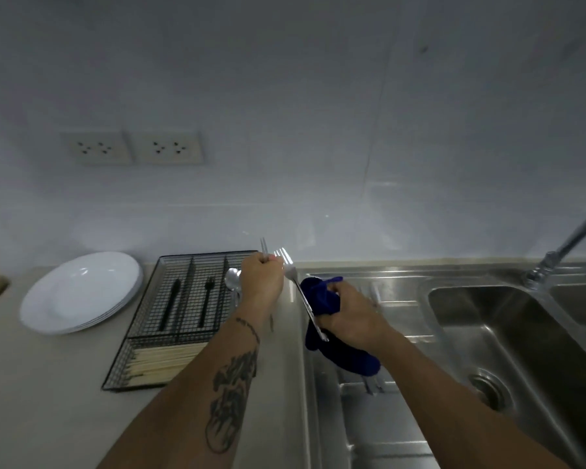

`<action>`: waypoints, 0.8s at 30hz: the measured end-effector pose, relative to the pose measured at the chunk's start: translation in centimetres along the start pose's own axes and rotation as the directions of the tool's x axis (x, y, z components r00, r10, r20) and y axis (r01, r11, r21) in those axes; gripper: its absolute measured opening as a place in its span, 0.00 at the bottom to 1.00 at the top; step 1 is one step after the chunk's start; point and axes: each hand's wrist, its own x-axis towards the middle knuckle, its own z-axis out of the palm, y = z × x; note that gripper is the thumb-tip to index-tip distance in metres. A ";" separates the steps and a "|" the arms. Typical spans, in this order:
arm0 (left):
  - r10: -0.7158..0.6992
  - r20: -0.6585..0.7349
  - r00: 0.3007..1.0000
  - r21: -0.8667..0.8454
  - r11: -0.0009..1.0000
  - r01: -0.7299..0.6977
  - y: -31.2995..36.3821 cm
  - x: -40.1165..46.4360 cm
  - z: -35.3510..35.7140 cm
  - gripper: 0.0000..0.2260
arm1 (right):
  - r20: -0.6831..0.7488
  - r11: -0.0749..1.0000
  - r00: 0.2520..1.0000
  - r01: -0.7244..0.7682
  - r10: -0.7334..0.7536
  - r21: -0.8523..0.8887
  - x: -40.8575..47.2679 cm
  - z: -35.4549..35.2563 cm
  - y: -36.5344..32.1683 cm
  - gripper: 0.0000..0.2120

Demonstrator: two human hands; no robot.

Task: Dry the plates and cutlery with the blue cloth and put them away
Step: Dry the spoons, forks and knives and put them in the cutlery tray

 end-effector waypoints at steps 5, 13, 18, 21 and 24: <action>-0.098 -0.042 0.994 -0.058 0.994 0.096 -0.8 4.3 -6.3 0.09 | 0.081 0.999 0.997 0.000 0.005 -0.052 1.8 1.7 -1.9 0.15; -0.116 -0.057 0.992 -0.023 0.993 0.115 -1.5 12.1 -13.4 0.06 | 0.007 0.992 0.996 -0.091 0.091 0.084 5.5 3.6 -3.2 0.22; -0.132 -0.053 0.990 0.250 0.958 0.141 -4.7 17.3 -13.6 0.12 | -0.014 0.980 0.986 -0.162 0.164 0.115 6.4 4.2 -2.4 0.22; -0.160 0.006 0.987 0.402 0.904 0.144 -5.5 17.1 -12.2 0.12 | -0.024 0.973 0.979 -0.197 0.201 0.124 6.7 4.4 -1.4 0.22; -0.211 0.031 0.977 0.478 0.861 0.171 -6.1 16.3 -11.0 0.11 | -0.045 0.965 0.974 -0.215 0.224 0.150 7.0 4.5 -0.8 0.23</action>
